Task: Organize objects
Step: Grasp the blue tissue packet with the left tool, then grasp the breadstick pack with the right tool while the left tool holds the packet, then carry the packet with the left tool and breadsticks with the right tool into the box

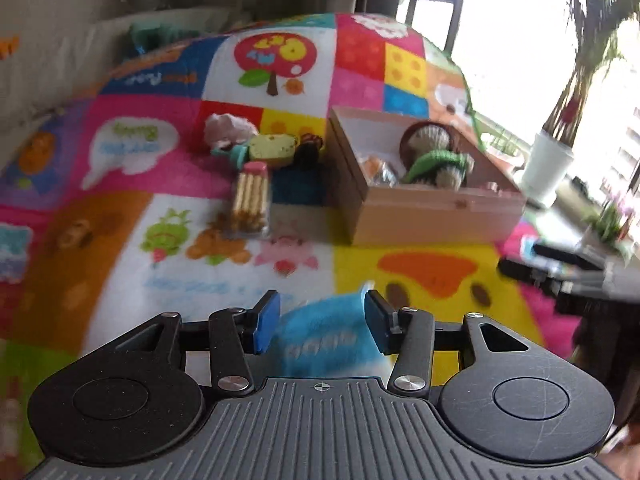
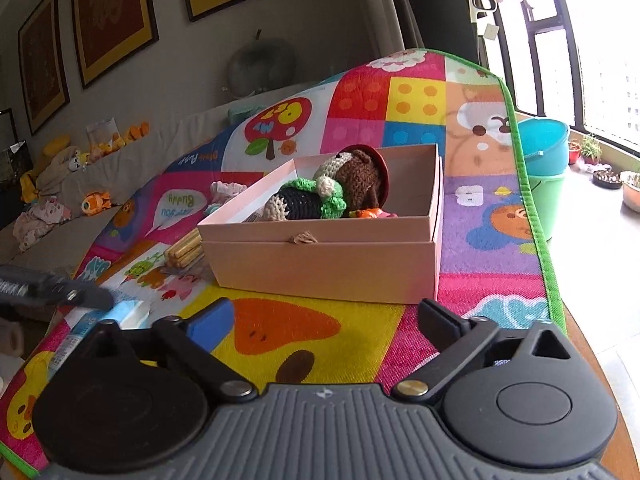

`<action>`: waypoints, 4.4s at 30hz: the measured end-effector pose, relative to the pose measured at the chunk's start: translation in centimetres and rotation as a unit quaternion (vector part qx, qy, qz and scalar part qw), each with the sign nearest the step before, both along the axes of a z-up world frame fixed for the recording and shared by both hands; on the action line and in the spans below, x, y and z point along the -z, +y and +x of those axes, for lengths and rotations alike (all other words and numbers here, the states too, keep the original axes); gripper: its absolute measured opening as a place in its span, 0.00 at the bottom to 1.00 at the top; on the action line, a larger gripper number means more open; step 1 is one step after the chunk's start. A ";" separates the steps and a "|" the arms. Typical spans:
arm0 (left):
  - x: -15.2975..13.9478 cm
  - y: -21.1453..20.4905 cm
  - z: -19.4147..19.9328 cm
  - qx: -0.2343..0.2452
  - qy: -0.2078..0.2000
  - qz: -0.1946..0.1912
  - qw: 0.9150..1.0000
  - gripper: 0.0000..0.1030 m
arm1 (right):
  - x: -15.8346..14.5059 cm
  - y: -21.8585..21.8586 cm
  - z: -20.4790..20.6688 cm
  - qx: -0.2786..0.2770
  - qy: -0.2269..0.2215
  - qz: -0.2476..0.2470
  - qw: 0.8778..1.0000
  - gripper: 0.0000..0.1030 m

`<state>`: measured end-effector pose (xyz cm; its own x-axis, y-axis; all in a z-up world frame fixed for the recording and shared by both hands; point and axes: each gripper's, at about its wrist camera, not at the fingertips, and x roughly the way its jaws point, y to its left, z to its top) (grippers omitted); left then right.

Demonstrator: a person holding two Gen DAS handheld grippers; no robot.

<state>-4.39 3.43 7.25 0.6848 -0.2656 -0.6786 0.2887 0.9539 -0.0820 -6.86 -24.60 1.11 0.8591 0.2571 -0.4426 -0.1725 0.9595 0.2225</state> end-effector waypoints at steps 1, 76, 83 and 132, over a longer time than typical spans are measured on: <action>0.0 0.0 -0.1 -0.009 0.006 0.006 1.000 0.50 | 0.0 0.0 0.0 -0.001 0.000 -0.001 1.000 1.00; 4.8 9.9 -1.9 -0.170 -0.078 -0.201 0.962 0.54 | -5.8 7.8 -0.7 -0.184 0.124 -0.163 0.961 0.32; 0.9 5.4 -3.5 -0.066 -0.049 -0.185 0.979 0.54 | -7.0 1.9 -1.9 -0.126 0.090 -0.115 0.981 0.32; -2.3 -3.3 10.7 0.051 -0.023 -0.172 0.983 0.55 | -16.9 -6.2 4.1 -0.023 -0.070 -0.031 0.997 0.32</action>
